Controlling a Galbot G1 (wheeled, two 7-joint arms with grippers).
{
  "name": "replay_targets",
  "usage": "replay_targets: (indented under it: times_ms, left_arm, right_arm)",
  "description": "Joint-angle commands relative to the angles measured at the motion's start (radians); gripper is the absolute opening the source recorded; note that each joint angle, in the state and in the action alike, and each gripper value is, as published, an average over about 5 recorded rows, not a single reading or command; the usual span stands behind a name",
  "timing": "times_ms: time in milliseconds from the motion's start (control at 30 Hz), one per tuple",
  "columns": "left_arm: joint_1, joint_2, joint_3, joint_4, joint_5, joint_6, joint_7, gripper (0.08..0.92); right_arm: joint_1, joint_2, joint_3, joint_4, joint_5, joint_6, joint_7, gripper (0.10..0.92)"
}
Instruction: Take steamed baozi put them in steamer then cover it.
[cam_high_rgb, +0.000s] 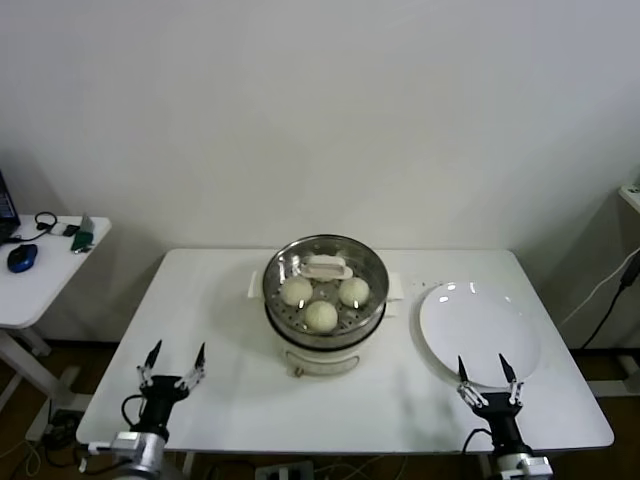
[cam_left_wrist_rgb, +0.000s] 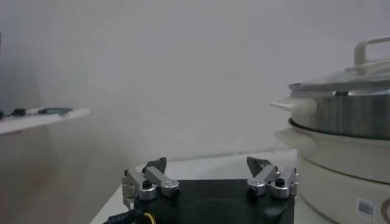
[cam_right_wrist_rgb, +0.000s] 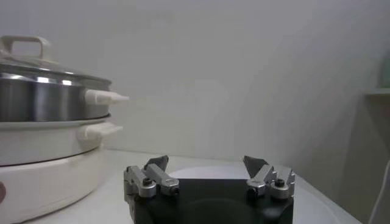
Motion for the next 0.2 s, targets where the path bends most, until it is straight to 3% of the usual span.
replay_targets:
  times_ms: [33, 200]
  left_arm:
    - [0.03, -0.007, -0.014, 0.083, -0.07, -0.131, 0.022, 0.823]
    - [0.031, -0.008, -0.012, 0.081, -0.067, -0.134, 0.023, 0.823]
  right_arm:
    - [0.003, 0.003, -0.005, -0.004, -0.008, 0.0, 0.001, 0.823]
    - [0.007, 0.012, -0.009, -0.004, -0.013, -0.001, 0.003, 0.823]
